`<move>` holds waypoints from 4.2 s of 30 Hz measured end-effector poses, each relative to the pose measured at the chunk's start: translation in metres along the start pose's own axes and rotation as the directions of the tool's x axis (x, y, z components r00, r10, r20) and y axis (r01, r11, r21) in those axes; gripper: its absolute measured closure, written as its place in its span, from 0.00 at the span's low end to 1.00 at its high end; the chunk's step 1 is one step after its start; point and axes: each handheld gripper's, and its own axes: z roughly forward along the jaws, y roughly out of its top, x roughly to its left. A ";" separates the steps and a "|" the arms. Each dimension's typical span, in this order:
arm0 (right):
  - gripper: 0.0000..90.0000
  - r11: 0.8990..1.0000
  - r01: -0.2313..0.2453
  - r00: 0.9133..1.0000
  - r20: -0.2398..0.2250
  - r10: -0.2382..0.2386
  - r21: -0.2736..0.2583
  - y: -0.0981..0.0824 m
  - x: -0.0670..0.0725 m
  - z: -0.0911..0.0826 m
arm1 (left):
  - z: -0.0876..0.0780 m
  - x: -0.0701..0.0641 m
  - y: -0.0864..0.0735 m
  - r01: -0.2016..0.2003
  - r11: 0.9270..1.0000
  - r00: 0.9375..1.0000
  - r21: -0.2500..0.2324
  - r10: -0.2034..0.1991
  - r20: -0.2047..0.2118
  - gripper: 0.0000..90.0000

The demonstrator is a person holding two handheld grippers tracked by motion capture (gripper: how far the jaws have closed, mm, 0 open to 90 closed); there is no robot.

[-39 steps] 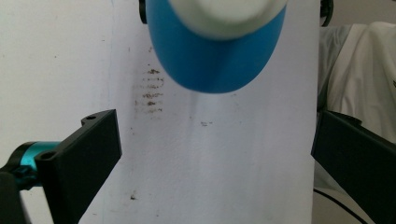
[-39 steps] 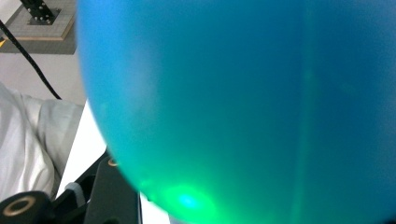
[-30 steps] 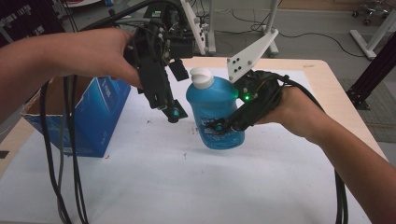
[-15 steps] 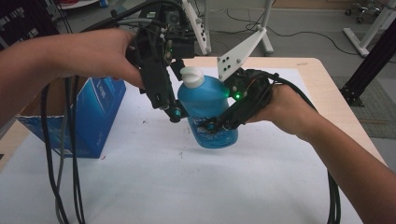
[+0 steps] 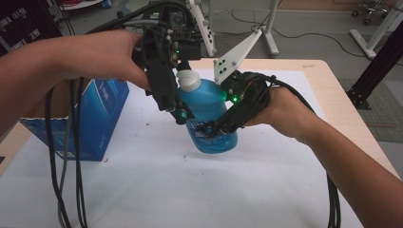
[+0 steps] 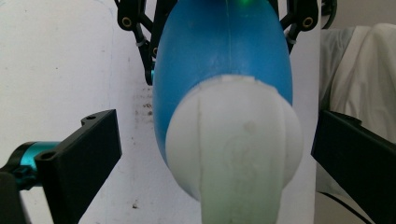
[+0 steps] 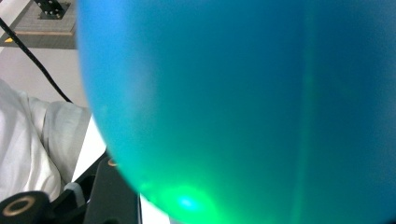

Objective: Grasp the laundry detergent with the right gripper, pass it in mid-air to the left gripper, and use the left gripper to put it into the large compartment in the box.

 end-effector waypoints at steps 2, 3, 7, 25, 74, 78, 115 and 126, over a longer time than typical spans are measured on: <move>0.51 1.000 0.003 1.000 -0.001 -0.003 0.002 0.001 0.000 0.001 | 0.000 0.000 0.000 0.000 1.000 1.000 0.000 0.000 0.000 0.02; 0.51 1.000 -0.001 1.000 -0.005 0.001 0.002 0.002 0.000 0.002 | 0.000 0.000 0.000 0.001 1.000 1.000 0.000 -0.001 -0.001 0.02; 0.51 1.000 0.004 1.000 -0.014 -0.004 0.004 0.003 -0.001 0.004 | 0.002 0.001 0.001 -0.002 1.000 1.000 0.005 0.002 0.002 0.02; 0.51 1.000 -0.002 1.000 -0.030 0.002 0.003 0.007 -0.001 0.005 | 0.006 0.002 0.004 -0.009 1.000 1.000 0.027 0.010 -0.006 0.05; 0.50 1.000 -0.003 0.998 -0.059 0.002 -0.014 0.007 -0.003 0.008 | 0.003 0.003 0.010 -0.033 0.998 0.999 0.051 0.031 0.041 0.42; 0.48 1.000 -0.001 0.998 -0.060 -0.001 -0.028 0.008 -0.003 0.008 | -0.001 0.003 0.014 -0.039 0.997 0.998 0.073 0.036 0.048 0.42; 0.05 0.960 -0.227 0.971 0.114 0.210 0.166 -0.052 -0.002 -0.087 | -0.105 0.017 -0.038 0.237 0.957 0.969 0.166 -0.220 -0.116 0.42; 0.01 0.950 -0.261 0.959 0.156 0.236 0.172 -0.063 0.000 -0.109 | -0.144 0.029 -0.069 0.404 0.900 0.910 0.164 -0.378 -0.170 0.42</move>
